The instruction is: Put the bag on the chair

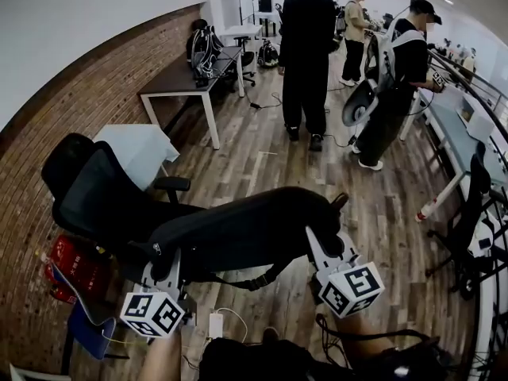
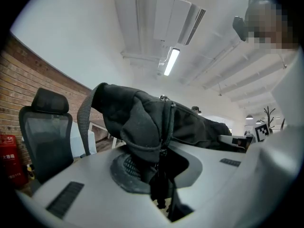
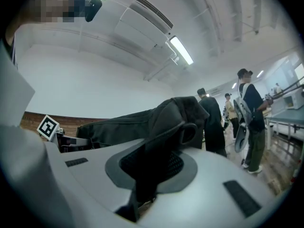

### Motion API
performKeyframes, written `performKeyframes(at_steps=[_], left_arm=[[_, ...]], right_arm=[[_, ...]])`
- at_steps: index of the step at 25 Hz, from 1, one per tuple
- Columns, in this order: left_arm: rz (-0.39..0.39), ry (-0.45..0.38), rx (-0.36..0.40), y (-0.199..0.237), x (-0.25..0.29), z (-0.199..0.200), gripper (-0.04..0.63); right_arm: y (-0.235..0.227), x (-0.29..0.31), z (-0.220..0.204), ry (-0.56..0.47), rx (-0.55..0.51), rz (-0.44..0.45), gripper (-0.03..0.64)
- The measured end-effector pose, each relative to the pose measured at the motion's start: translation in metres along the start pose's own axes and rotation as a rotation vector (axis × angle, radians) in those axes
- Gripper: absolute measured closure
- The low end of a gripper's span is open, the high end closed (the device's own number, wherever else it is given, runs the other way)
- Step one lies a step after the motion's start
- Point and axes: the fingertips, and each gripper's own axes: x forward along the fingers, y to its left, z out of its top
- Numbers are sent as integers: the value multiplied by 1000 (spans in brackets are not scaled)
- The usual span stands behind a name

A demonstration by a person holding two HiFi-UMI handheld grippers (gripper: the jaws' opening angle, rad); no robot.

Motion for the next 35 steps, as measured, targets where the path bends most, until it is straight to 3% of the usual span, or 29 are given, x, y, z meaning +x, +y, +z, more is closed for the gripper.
performKeyframes(at_steps=[10,16,20,30,35], left_arm=[[-9,-12,41,-5,33,13,531],[-17,-23,22,13,59,17,531],[0,-41,10,41,76,28,531],[66,-67,35,132,112,37,531],[128,-77,-7,181,118,42,531]], right_arm=[[-25,23,11,-32,10,14,568],[-32,58,20,-30,-26,13,568],[-24,95,26,-42,-73,63,568],[-1,212,5,-10,-71,151,568],[21,270,-4,26,-61,186,568]])
